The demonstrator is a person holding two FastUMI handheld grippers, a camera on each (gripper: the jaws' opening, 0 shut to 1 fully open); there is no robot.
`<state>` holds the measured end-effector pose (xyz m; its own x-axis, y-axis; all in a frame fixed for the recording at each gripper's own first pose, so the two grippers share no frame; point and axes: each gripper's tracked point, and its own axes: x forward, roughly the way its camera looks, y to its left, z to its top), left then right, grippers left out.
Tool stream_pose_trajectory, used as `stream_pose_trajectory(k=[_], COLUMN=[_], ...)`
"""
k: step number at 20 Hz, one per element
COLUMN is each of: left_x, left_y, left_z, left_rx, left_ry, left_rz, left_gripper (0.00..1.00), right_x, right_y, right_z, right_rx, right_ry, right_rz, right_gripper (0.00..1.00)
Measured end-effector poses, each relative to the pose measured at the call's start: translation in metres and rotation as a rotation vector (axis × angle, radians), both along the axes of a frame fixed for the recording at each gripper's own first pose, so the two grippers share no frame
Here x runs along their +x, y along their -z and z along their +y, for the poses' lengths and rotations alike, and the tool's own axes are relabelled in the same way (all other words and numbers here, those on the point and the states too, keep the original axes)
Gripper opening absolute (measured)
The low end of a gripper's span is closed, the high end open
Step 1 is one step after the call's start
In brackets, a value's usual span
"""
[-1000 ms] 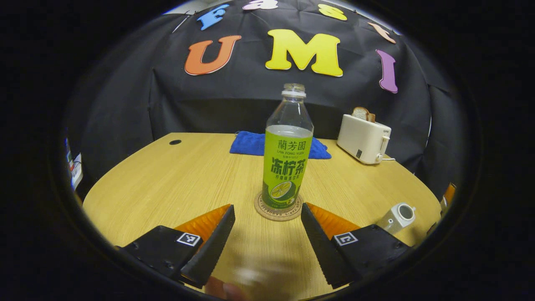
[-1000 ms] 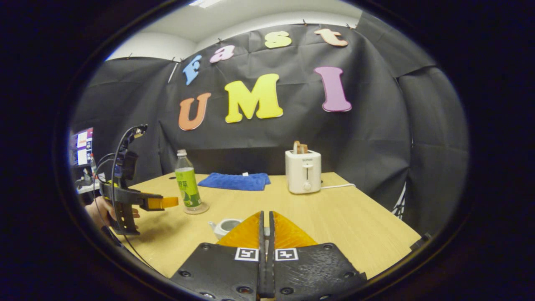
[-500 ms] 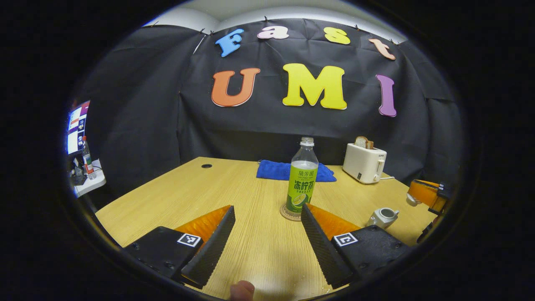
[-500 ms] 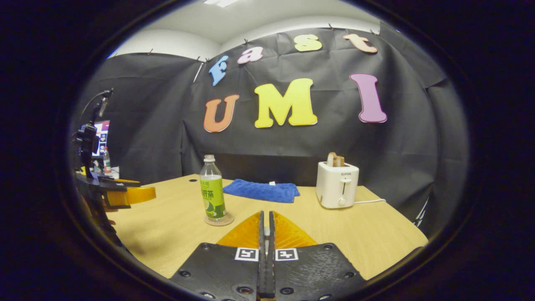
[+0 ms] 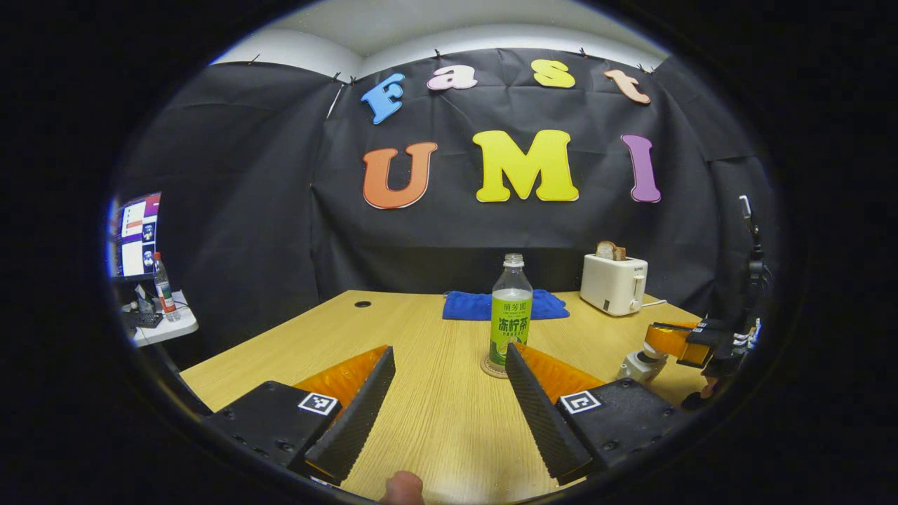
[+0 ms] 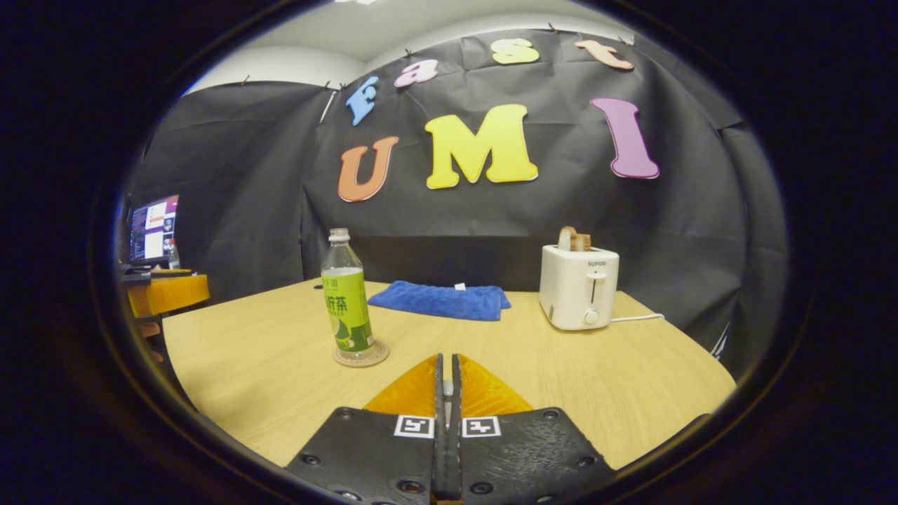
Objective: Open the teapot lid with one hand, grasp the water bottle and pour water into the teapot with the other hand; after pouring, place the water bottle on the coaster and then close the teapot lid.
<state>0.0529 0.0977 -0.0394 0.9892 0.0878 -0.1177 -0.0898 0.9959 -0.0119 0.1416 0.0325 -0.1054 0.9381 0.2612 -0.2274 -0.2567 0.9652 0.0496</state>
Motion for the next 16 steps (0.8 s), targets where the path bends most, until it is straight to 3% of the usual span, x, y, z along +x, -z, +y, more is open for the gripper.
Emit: stream_pose_trajectory(k=[16], left_x=[-0.008], left_y=[-0.007], left_z=[0.015], left_rx=[-0.012], left_ry=[-0.030], left_rz=[-0.007], left_gripper=[0.99], right_x=[0.005], right_y=[0.017], right_z=[-0.003], right_rx=[0.005], right_ry=[0.017], right_rz=[0.023], right_gripper=[0.00])
